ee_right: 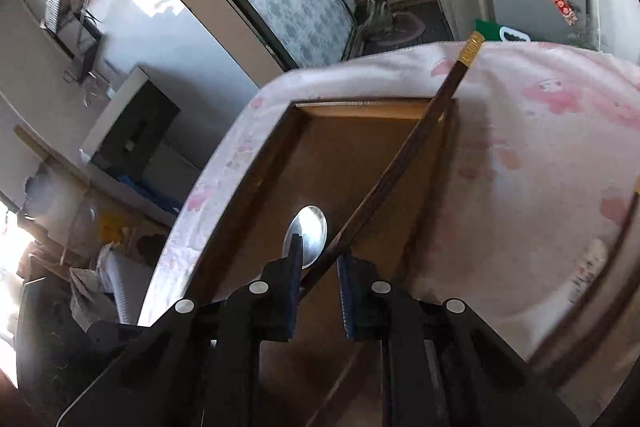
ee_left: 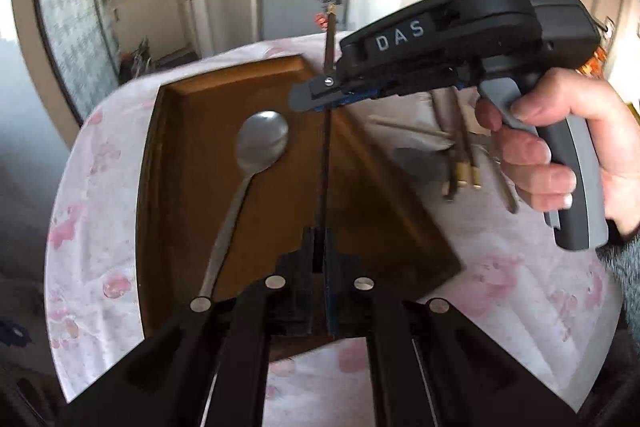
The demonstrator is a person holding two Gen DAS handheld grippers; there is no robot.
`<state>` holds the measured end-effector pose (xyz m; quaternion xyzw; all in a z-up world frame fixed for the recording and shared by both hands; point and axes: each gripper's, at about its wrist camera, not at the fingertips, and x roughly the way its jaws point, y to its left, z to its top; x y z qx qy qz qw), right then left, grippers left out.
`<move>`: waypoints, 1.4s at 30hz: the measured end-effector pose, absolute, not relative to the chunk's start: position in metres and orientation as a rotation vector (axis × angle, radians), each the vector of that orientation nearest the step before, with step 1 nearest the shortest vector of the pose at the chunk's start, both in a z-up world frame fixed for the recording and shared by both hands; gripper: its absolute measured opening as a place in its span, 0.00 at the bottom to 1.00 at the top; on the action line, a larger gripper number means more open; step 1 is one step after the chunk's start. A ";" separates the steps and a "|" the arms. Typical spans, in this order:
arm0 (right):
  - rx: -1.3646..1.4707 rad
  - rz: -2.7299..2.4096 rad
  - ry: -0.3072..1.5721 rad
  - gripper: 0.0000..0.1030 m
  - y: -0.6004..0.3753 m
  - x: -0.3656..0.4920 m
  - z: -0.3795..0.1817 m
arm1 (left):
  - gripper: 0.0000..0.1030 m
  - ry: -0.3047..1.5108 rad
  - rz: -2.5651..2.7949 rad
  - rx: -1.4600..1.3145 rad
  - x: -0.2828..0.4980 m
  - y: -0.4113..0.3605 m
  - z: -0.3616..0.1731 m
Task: Organize utensils
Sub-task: 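Lower the chopstick into the tray beside the spoon and release, then grasp another dark chopstick from the pile with the right tool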
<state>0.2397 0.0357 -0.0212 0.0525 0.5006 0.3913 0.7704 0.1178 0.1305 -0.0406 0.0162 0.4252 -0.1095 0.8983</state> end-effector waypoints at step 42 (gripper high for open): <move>0.327 0.718 0.981 0.64 -0.203 0.220 -0.013 | 0.92 0.755 -0.489 0.219 0.102 -0.025 -0.027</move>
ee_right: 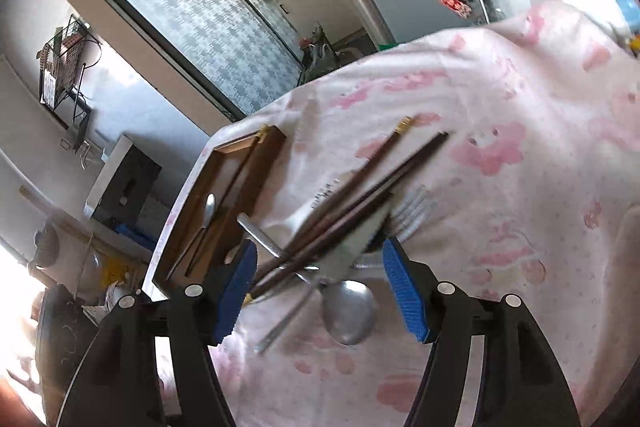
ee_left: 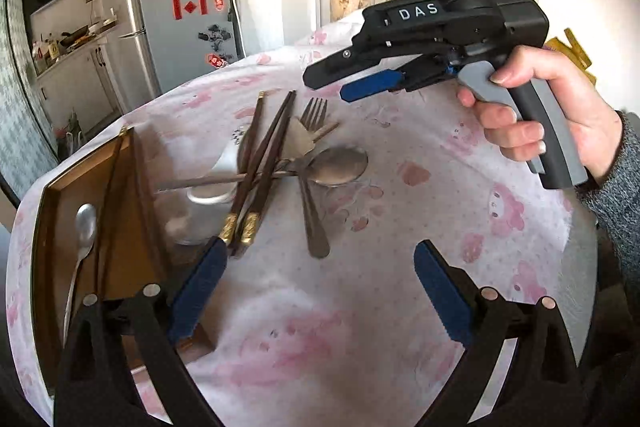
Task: Organize utensils
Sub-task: 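Grasp another dark chopstick from the pile with the right tool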
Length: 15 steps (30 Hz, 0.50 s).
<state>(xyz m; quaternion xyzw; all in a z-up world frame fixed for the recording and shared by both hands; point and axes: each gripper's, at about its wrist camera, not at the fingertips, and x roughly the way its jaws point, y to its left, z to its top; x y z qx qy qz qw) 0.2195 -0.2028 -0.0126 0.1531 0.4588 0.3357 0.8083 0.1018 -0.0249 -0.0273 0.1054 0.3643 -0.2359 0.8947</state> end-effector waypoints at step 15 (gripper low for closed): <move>0.325 0.759 0.959 0.64 -0.200 0.226 -0.020 | 0.37 0.842 -0.385 0.187 0.150 -0.006 -0.043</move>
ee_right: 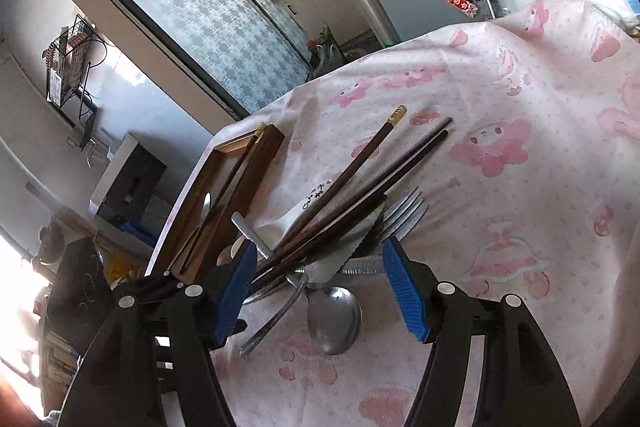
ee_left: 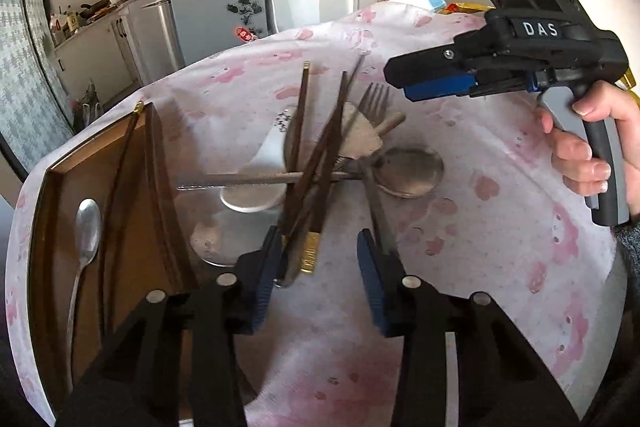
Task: Organize utensils
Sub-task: 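Grasp another dark chopstick from the pile with the right tool, then carry the chopstick into the tray and open the right tool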
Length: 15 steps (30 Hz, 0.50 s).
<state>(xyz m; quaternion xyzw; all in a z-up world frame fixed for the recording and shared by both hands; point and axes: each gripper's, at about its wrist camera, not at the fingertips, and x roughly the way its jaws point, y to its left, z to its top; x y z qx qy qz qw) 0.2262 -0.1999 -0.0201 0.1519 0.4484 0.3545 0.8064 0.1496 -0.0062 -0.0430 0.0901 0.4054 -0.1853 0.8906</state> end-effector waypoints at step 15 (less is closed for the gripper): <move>0.442 0.716 0.984 0.64 -0.204 0.242 -0.029 | 0.07 0.825 -0.411 0.186 0.149 -0.006 -0.033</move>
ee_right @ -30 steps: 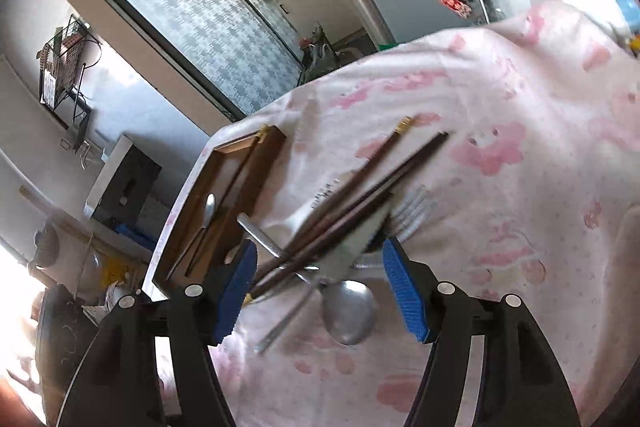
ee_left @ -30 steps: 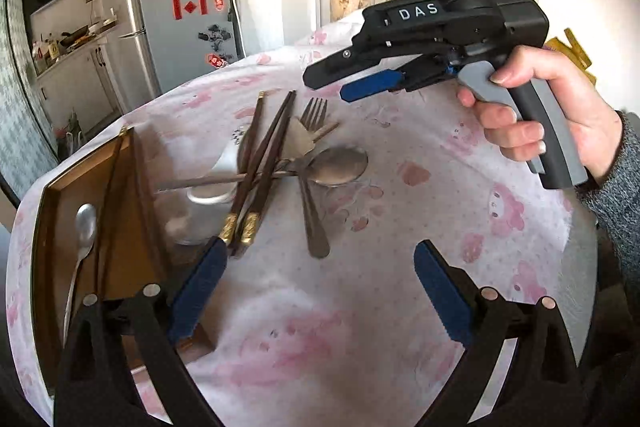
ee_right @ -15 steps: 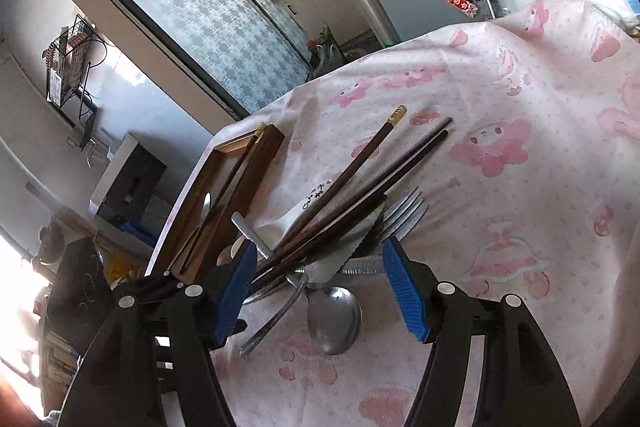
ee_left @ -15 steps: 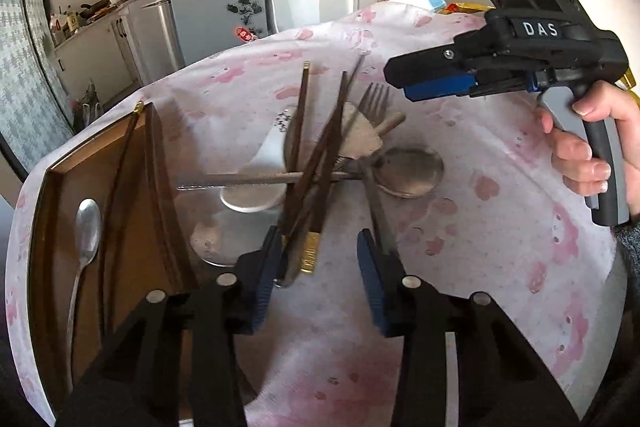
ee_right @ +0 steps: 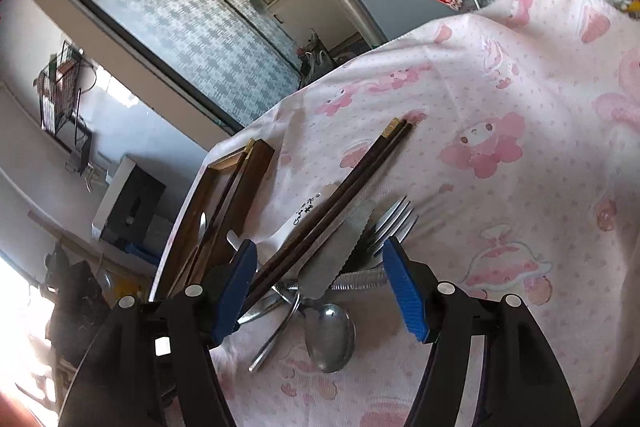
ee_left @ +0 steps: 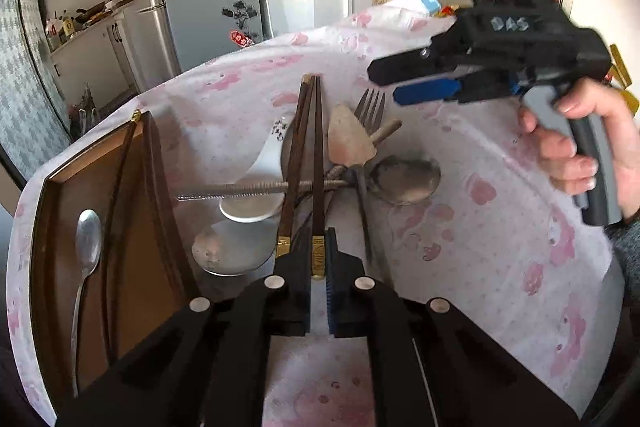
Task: Organize utensils
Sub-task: 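Carry the chopstick into the tray and open the right tool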
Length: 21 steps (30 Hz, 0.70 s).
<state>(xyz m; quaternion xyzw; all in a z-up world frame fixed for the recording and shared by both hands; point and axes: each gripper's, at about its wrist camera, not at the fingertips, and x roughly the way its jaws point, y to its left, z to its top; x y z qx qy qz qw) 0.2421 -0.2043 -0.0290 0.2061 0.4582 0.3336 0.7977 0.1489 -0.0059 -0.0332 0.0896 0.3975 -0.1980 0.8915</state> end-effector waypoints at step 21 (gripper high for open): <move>0.406 0.761 0.982 0.16 -0.114 0.240 -0.005 | 0.07 0.771 -0.416 0.091 0.111 0.029 -0.006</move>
